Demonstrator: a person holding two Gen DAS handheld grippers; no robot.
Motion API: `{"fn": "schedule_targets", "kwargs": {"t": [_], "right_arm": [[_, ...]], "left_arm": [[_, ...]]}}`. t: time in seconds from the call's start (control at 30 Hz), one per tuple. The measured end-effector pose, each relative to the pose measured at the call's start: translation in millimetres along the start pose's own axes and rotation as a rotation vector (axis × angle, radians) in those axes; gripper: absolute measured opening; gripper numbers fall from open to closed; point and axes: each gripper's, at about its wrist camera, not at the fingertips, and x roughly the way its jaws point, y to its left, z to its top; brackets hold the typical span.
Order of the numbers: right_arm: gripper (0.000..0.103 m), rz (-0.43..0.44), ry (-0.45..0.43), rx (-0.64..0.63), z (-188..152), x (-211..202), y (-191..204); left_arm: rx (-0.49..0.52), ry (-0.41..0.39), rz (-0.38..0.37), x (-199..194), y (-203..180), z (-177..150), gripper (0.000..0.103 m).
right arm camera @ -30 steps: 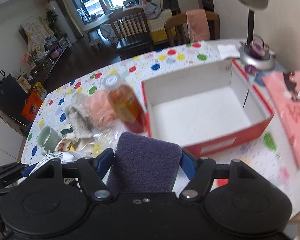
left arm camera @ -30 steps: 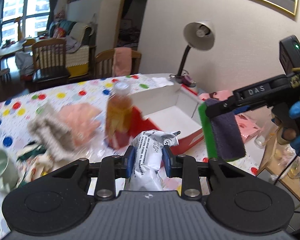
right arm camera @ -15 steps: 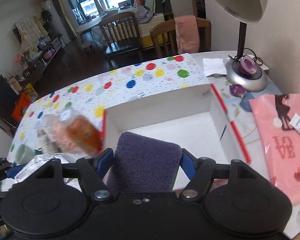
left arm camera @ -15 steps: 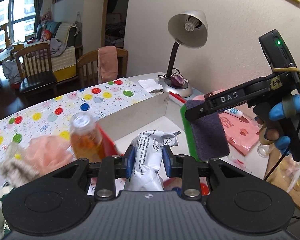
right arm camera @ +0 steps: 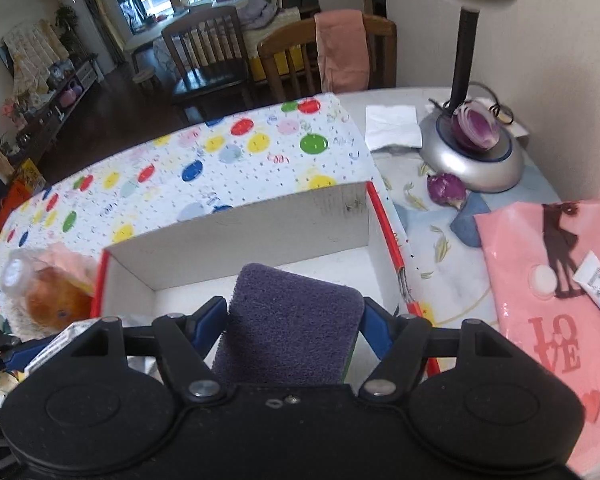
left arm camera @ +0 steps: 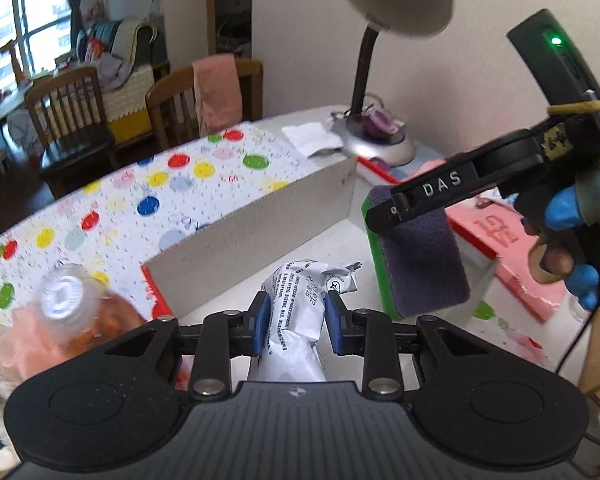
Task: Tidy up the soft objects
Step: 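Lower the sponge into the red box and open the right gripper while the left releases the packet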
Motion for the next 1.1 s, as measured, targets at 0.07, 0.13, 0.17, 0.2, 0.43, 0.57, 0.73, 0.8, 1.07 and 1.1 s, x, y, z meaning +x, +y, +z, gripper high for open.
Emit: {"fn": "schedule_targets", "kwargs": {"t": [0.07, 0.13, 0.17, 0.2, 0.43, 0.57, 0.73, 0.8, 1.07, 1.1], "right_arm": [[0.071, -0.01, 0.02, -0.01, 0.6, 13.5, -3.9], [0.071, -0.014, 0.043, -0.007, 0.3, 26.8, -7.9], [0.071, -0.015, 0.053, -0.008, -0.2, 32.6, -9.0], [0.071, -0.018, 0.063, -0.012, -1.5, 37.8, -8.8], [0.072, -0.031, 0.11, -0.101, -14.6, 63.7, -0.9], [0.072, -0.023, 0.14, -0.142, -17.0, 71.8, 6.7], [0.072, -0.025, 0.173, -0.148, -19.2, 80.6, 6.0], [0.073, -0.025, 0.178, -0.151, -19.3, 81.7, 6.0], [0.077, -0.025, 0.186, -0.142, -17.9, 78.8, 6.9], [0.078, -0.024, 0.187, -0.141, -17.9, 78.1, 7.1]], "left_arm": [[-0.026, 0.03, 0.005, 17.4, 1.4, 3.0, 0.029], [-0.054, 0.06, 0.008, 33.0, 4.7, 4.3, 0.029], [-0.06, 0.072, 0.012, 41.6, 4.8, 5.4, 0.029], [-0.059, 0.082, 0.019, 48.2, 4.7, 5.6, 0.029], [-0.095, 0.16, 0.041, 86.1, 9.4, 7.7, 0.029], [-0.115, 0.185, 0.049, 99.9, 12.8, 7.4, 0.029], [-0.113, 0.196, 0.043, 106.2, 13.1, 7.7, 0.029], [-0.102, 0.194, 0.049, 106.4, 11.1, 7.3, 0.029], [-0.12, 0.192, 0.031, 101.3, 15.4, 7.1, 0.03], [-0.123, 0.193, 0.027, 100.0, 15.8, 7.0, 0.03]]}}
